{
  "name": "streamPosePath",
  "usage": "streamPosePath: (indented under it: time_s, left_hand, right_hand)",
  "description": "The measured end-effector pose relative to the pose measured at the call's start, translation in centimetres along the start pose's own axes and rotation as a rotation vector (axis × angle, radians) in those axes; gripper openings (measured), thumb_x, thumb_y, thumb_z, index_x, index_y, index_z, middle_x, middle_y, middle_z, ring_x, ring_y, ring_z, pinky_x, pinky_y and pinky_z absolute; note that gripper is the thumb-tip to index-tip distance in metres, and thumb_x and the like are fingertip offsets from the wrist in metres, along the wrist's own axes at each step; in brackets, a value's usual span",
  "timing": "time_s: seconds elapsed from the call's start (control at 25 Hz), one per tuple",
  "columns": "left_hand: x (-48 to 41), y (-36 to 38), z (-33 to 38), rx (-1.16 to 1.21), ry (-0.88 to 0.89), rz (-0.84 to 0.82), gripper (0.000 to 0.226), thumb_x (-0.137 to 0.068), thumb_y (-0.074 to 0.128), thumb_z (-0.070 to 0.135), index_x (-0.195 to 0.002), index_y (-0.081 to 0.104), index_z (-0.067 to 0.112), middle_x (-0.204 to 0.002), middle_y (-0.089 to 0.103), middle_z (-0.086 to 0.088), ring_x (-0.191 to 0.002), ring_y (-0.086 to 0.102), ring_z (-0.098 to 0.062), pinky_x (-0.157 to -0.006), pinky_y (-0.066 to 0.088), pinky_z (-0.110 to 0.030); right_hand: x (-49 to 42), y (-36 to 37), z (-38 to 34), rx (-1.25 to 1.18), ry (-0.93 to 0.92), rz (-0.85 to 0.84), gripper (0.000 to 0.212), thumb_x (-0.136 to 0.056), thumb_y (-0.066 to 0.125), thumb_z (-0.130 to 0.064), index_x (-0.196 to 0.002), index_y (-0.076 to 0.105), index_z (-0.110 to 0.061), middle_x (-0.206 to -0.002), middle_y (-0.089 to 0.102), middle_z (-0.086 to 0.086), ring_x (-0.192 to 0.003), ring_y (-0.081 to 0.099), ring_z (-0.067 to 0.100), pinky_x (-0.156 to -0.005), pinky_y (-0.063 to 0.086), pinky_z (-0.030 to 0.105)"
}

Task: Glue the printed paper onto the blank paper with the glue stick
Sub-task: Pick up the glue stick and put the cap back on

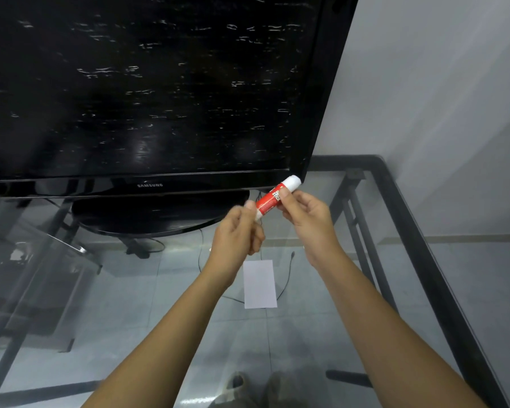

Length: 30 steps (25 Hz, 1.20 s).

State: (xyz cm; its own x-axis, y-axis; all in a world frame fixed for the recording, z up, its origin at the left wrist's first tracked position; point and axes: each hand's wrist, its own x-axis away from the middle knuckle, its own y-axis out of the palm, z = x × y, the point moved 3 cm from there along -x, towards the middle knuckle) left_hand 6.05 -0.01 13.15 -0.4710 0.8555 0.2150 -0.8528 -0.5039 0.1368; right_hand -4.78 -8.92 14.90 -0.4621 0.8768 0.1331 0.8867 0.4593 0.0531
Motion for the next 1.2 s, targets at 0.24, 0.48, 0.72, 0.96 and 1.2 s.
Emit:
streamPosePath:
  time_s: [0.24,0.48,0.72,0.96,1.2]
  left_hand:
    - [0.1,0.6,0.3,0.302,-0.327,-0.127,0.038,-0.085,0.054,0.049,-0.086,0.060,0.012,-0.055,0.058,0.002,-0.045,0.049,-0.008,-0.041,0.043,-0.017]
    - [0.4,0.5,0.0,0.550,-0.603,-0.208,0.054,-0.091,0.044,0.052,-0.058,0.058,0.012,-0.039,0.046,0.005,-0.028,0.037,-0.004,-0.027,0.031,-0.016]
    - [0.2,-0.1,0.2,0.101,-0.022,-0.002,0.027,-0.089,0.055,0.039,-0.096,0.057,0.012,-0.063,0.063,0.003,-0.057,0.056,-0.008,-0.053,0.047,-0.016]
    - [0.4,0.4,0.9,0.684,-0.732,-0.365,0.055,-0.090,0.038,0.050,-0.050,0.050,0.014,-0.033,0.042,0.003,-0.026,0.029,-0.006,-0.028,0.024,-0.016]
    - [-0.4,-0.9,1.4,-0.180,-0.044,0.113,0.045,-0.085,0.043,0.061,-0.089,0.061,0.020,-0.079,0.066,0.000,-0.056,0.061,-0.007,-0.047,0.047,-0.014]
  right_hand:
    - [-0.4,-0.2,0.0,0.032,-0.004,0.010,0.033,-0.082,0.064,-0.038,-0.108,0.065,-0.017,-0.100,0.071,-0.004,-0.096,0.065,0.006,-0.090,0.049,0.024]
    - [-0.3,0.2,0.2,0.050,-0.015,-0.006,0.039,-0.081,0.064,-0.040,-0.112,0.064,-0.016,-0.102,0.070,-0.005,-0.096,0.065,0.006,-0.087,0.050,0.020]
    - [-0.3,0.0,0.2,0.029,-0.025,0.011,0.031,-0.083,0.063,-0.037,-0.108,0.064,-0.019,-0.100,0.070,-0.005,-0.096,0.065,0.005,-0.085,0.050,0.018]
    - [-0.7,0.5,0.1,0.023,-0.010,-0.026,0.037,-0.082,0.063,-0.039,-0.112,0.063,-0.016,-0.100,0.069,-0.006,-0.093,0.065,0.002,-0.081,0.051,0.014]
    - [-1.1,-0.2,0.4,0.027,0.005,0.016,0.024,-0.081,0.065,-0.039,-0.099,0.066,-0.023,-0.096,0.071,-0.005,-0.093,0.066,0.007,-0.087,0.050,0.022]
